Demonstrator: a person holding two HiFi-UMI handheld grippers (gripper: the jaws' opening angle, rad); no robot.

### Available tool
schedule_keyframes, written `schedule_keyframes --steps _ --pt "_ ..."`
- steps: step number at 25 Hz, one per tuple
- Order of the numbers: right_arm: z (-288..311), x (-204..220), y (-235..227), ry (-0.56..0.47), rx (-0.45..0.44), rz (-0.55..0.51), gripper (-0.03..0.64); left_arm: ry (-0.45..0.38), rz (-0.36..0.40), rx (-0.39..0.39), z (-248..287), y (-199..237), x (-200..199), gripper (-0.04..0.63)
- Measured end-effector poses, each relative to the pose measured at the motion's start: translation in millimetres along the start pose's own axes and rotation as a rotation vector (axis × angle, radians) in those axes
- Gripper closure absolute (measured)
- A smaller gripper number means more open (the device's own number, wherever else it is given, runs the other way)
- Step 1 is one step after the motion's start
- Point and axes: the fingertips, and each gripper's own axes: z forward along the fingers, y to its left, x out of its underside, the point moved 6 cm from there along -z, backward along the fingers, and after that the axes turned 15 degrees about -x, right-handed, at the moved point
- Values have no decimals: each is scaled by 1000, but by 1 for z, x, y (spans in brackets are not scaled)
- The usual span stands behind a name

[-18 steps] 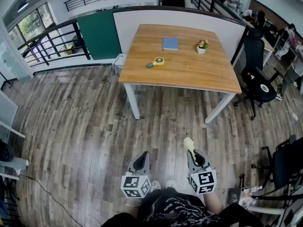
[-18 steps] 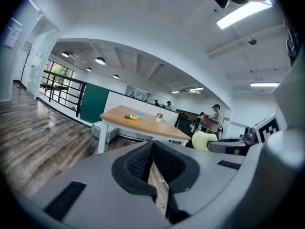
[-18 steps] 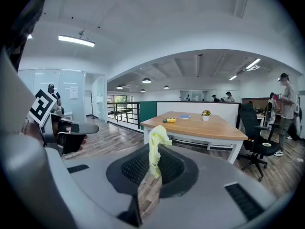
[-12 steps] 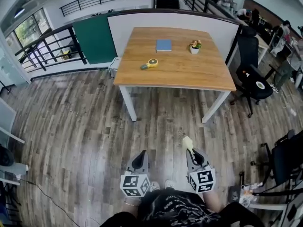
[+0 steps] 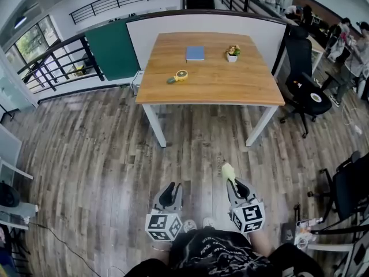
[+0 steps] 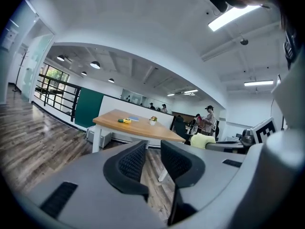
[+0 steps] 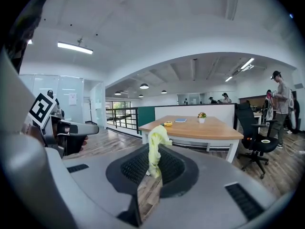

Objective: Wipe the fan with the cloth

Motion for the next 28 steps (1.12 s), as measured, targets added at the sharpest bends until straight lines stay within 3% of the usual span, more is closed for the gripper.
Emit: schedule_keyframes --steps 4,6,18,23,28 --pt "-2 -1 -1 -19 1 20 565 4 18 70 -1 -7 -4 352" --pt "-2 -1 0 -30 -5 32 565 6 32 90 -1 -10 -5 309" --pt "18 -6 22 -31 -50 21 565 -41 28 144 -9 12 -25 304" --pt "29 -7 33 -30 -52 1 565 -49 63 159 -8 27 -26 304" --pt "41 -4 25 3 -69 -6 566 -18 -4 166 4 31 -23 307"
